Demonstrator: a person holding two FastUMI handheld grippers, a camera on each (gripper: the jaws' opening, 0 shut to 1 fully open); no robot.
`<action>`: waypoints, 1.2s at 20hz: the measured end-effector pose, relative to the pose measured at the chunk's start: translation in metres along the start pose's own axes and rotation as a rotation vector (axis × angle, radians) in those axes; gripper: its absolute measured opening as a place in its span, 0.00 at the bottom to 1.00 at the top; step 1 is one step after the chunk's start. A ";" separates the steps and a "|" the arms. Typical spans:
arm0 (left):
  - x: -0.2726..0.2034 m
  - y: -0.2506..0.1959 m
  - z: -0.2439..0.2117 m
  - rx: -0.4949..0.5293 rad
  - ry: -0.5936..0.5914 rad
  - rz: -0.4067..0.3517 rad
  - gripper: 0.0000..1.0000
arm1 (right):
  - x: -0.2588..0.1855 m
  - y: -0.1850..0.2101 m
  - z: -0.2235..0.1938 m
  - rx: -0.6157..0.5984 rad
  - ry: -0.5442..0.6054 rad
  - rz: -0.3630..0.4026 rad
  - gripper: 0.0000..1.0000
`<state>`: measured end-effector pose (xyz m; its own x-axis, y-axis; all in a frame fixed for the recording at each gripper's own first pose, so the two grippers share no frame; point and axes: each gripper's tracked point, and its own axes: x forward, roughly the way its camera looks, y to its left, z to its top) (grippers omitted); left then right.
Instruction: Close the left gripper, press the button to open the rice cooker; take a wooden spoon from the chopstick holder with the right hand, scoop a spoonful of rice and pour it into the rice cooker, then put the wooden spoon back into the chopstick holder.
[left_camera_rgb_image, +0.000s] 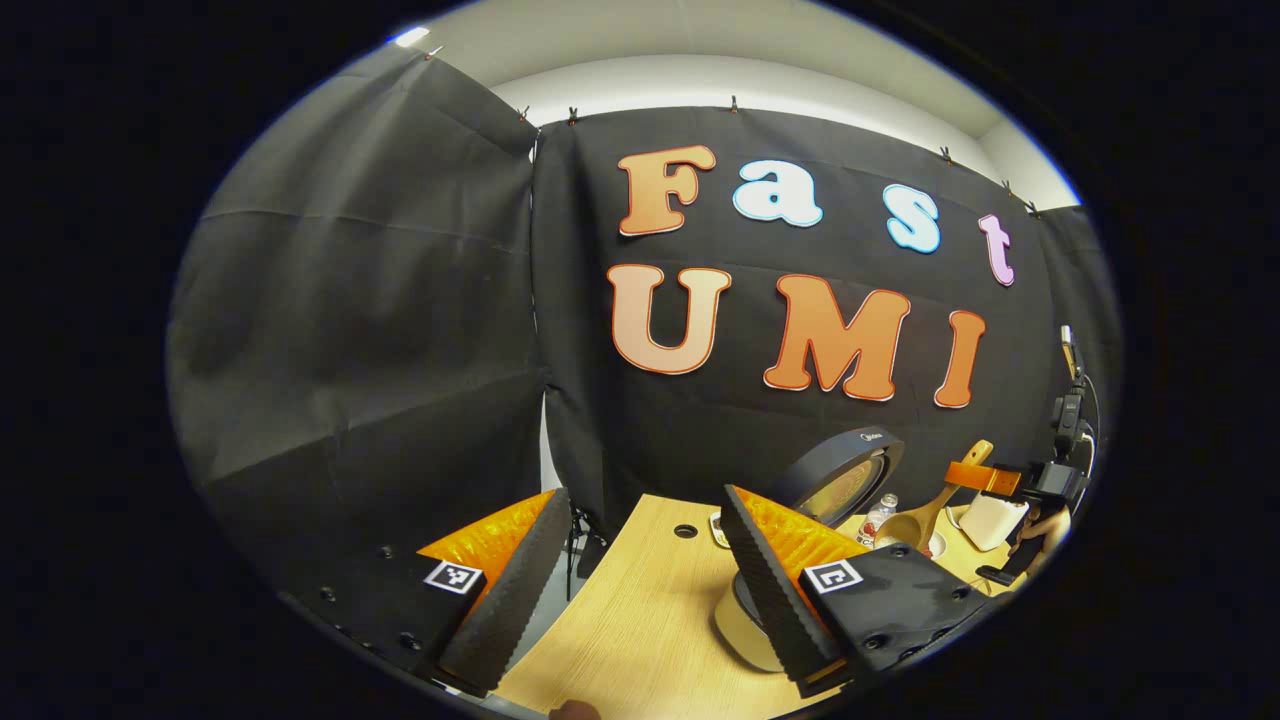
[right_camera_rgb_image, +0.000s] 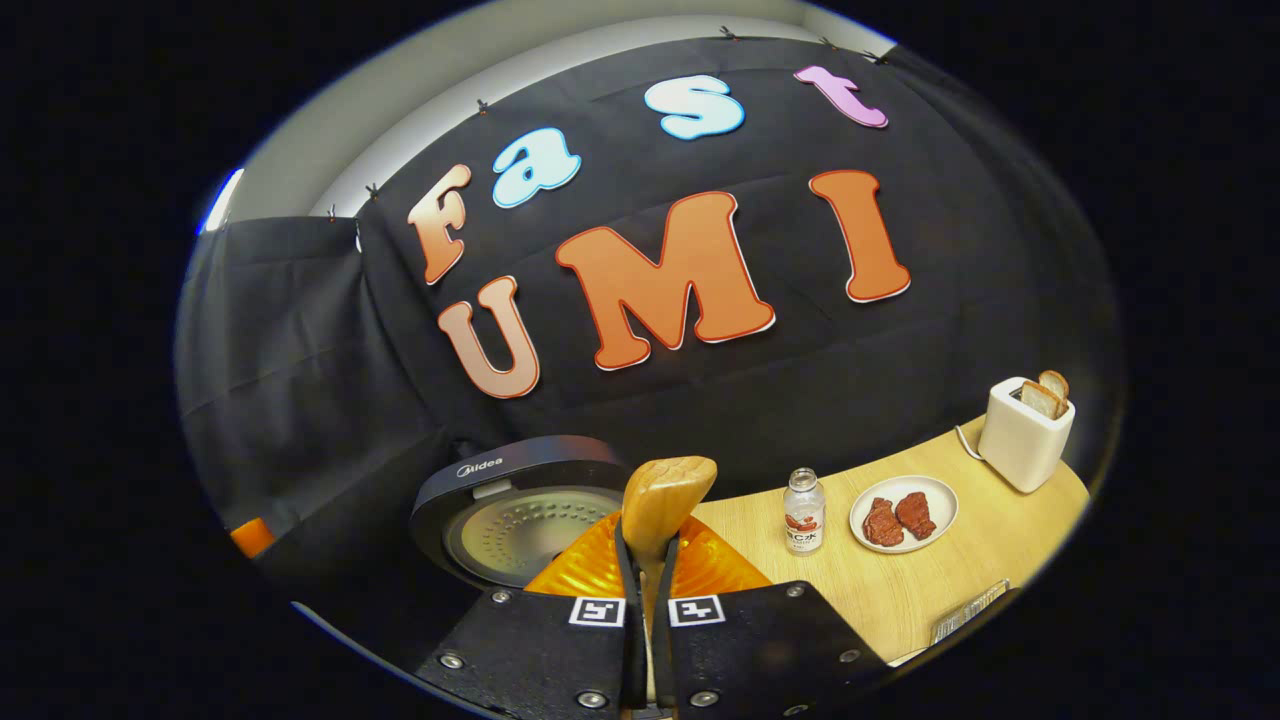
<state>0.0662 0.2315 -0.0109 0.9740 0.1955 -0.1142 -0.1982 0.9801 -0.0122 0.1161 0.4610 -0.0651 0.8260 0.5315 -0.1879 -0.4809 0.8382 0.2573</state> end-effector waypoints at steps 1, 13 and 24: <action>0.001 -0.001 0.000 0.002 -0.001 -0.002 0.99 | -0.001 0.003 0.001 -0.023 -0.003 0.008 0.02; -0.003 0.004 -0.001 0.013 -0.001 0.012 1.00 | -0.001 0.038 -0.009 -0.286 -0.010 0.089 0.02; -0.010 0.007 0.005 0.006 -0.012 0.025 1.00 | -0.003 0.044 -0.030 -0.410 0.012 0.127 0.01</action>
<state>0.0557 0.2367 -0.0047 0.9701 0.2199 -0.1030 -0.2215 0.9752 -0.0039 0.0838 0.4997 -0.0820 0.7501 0.6333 -0.1904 -0.6580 0.7436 -0.1189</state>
